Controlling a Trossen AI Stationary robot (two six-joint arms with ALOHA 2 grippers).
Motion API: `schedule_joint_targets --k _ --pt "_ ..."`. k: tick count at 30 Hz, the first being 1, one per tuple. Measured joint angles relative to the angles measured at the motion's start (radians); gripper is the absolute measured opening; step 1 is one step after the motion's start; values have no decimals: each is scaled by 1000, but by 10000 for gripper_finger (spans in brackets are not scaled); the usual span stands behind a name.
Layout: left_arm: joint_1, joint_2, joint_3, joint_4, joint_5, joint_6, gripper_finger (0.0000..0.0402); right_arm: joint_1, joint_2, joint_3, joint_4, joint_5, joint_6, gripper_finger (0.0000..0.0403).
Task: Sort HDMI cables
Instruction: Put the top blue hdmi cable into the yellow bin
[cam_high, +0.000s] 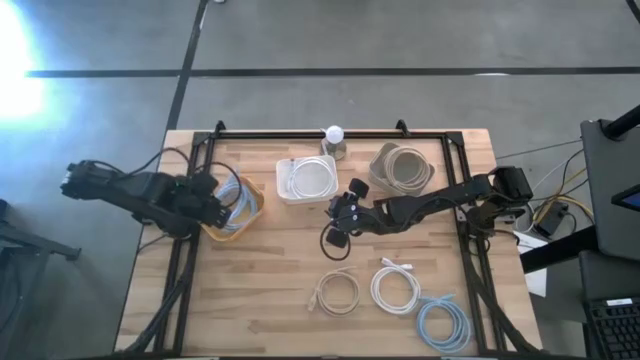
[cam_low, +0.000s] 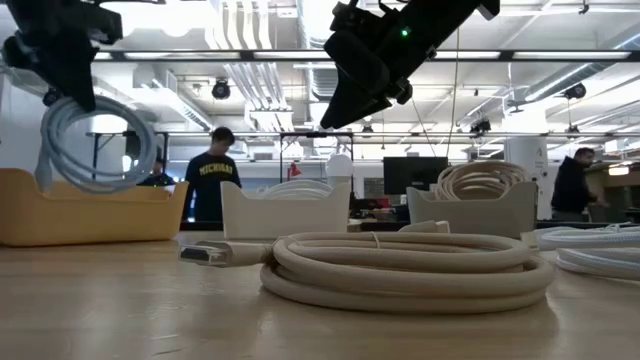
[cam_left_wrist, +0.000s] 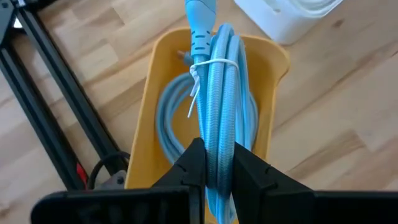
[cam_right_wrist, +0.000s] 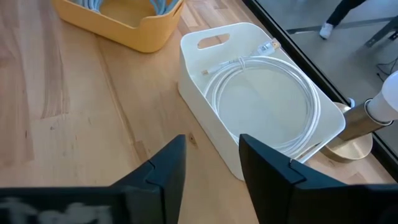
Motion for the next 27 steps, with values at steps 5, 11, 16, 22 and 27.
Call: schedule_joint_targets --k 5,11,16,22,27 --pt "1 0 -74 61 -1 -7 45 0 0 0 0 -6 15 132" --pt "2 0 -160 160 -21 -7 45 0 0 0 0 -9 15 122" --pt "2 -1 -210 217 -21 -8 46 0 0 0 1 -10 15 115" --pt "2 -1 -238 201 10 -10 48 0 0 0 1 -10 15 108" --pt "3 0 -279 200 12 -10 78 0 0 0 1 -10 14 102"
